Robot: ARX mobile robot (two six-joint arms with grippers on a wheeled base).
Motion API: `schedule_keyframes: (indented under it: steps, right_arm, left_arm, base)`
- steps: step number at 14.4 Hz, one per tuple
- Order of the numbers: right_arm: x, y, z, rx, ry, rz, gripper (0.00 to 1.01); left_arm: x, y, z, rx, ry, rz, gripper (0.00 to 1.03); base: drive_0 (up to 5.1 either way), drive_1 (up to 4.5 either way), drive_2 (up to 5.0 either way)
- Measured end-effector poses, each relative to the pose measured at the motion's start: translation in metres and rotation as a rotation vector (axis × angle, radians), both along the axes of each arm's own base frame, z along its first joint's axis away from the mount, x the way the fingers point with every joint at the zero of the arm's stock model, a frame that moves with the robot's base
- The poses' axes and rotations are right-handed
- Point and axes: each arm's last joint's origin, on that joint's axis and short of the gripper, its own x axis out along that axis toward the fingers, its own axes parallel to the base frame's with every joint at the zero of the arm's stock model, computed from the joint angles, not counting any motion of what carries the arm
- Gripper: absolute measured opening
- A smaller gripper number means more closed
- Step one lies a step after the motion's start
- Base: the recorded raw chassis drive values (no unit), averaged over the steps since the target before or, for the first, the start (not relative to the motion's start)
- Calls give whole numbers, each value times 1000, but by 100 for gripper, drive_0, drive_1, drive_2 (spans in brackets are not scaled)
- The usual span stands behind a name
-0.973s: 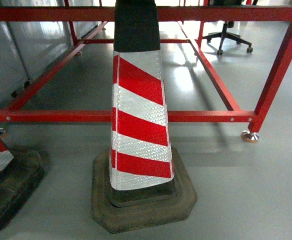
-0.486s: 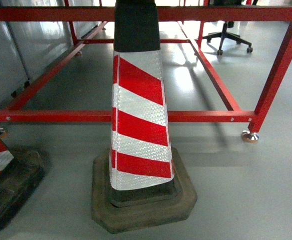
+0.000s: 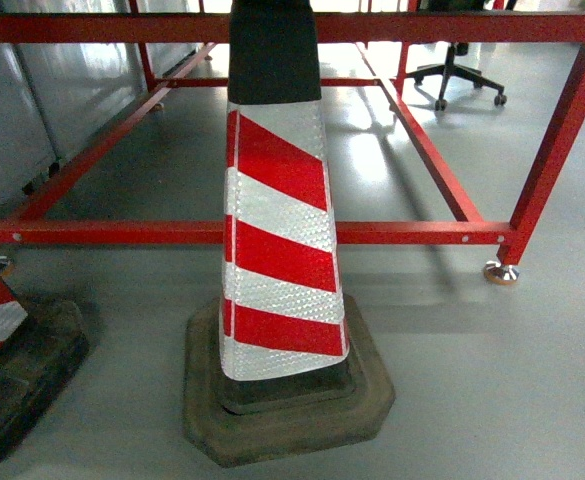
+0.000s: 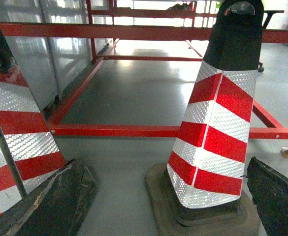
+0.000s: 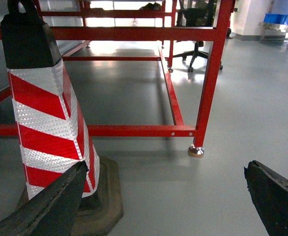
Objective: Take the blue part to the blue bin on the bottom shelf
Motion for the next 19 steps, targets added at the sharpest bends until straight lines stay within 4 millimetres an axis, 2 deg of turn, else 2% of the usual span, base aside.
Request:
schedule_keyframes:
  steps: [19]
  right_arm:
    - [0, 0, 0, 0, 0, 0, 98]
  left_arm:
    - [0, 0, 0, 0, 0, 1, 98]
  base:
    - [0, 0, 0]
